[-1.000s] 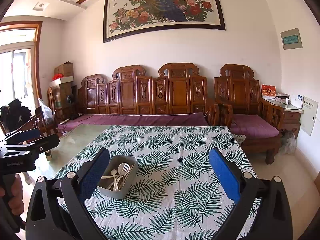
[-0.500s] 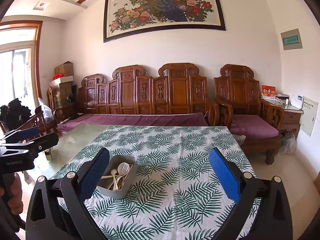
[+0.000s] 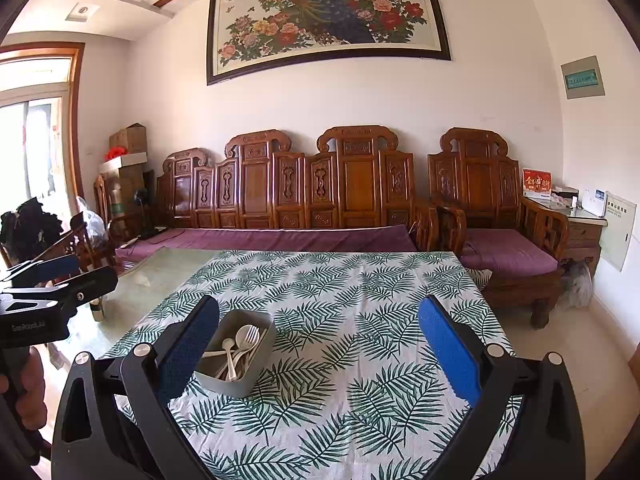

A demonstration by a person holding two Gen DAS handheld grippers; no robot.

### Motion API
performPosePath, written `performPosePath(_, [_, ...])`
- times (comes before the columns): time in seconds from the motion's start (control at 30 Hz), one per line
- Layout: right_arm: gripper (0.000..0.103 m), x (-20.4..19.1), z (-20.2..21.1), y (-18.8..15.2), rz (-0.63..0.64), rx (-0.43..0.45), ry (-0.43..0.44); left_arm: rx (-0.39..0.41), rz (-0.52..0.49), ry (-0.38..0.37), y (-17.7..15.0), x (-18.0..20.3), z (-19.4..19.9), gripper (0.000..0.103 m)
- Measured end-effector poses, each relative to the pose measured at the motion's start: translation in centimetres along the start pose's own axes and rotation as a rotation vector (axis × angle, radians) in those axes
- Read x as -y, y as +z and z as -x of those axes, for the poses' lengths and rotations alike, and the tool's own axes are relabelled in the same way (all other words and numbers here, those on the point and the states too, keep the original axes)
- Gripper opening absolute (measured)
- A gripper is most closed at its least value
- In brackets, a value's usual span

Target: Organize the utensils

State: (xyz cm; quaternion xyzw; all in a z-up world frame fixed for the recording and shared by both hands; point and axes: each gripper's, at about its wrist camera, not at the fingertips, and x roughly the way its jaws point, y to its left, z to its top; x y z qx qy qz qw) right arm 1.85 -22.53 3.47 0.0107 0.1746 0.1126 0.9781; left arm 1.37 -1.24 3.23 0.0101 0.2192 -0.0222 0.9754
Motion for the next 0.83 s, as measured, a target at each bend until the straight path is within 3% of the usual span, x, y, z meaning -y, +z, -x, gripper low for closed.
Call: performPosePath(0.83, [0.100,-0.15,-0.01,-0.13,-0.003,-0.001,0.001,-0.002,-0.003,-0.001,-0.02,0.04,-0.02,0.095])
